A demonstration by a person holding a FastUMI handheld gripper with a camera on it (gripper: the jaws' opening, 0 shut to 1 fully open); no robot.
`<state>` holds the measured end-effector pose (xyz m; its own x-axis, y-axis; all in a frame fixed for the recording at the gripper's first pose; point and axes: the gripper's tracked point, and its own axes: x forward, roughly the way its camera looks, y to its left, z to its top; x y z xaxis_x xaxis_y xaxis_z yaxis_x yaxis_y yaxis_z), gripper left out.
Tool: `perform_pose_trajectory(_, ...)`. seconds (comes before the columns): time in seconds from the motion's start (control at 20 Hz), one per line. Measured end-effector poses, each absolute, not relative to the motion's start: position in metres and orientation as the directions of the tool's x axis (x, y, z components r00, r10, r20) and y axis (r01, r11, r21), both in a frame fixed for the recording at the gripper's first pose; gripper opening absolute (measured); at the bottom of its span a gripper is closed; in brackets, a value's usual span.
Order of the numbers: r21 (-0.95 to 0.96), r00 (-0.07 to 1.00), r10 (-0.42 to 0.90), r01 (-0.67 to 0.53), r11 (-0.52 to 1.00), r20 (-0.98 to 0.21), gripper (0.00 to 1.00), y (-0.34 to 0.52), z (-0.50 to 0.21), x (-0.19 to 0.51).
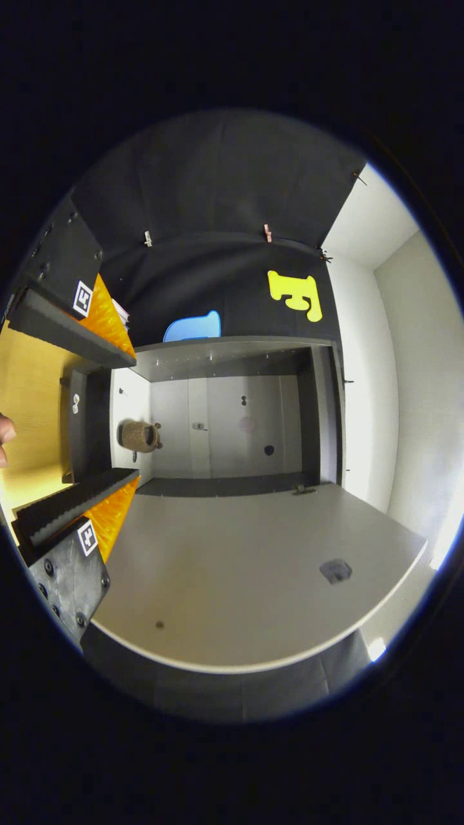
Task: Open the shoe cabinet door, grab the shoes and put them into the shoe cabinet, then close the shoe cabinet door.
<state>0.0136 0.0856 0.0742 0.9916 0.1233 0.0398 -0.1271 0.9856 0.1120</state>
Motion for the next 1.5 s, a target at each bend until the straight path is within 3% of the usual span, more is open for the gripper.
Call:
perform_pose_trajectory(0.7, 0.077, 0.996, -0.022, 0.015, 0.997, 0.082, 0.97, -0.100, 0.104, -0.062)
perform_pose_trajectory(1.25, 0.127, 0.990, -0.134, 0.139, 0.982, -0.044, 0.98, -0.213, 0.057, 0.016)
perform_pose_trajectory(1.5, 0.081, 0.993, -0.104, 0.108, 0.991, -0.050, 0.97, -0.198, 0.045, 0.051)
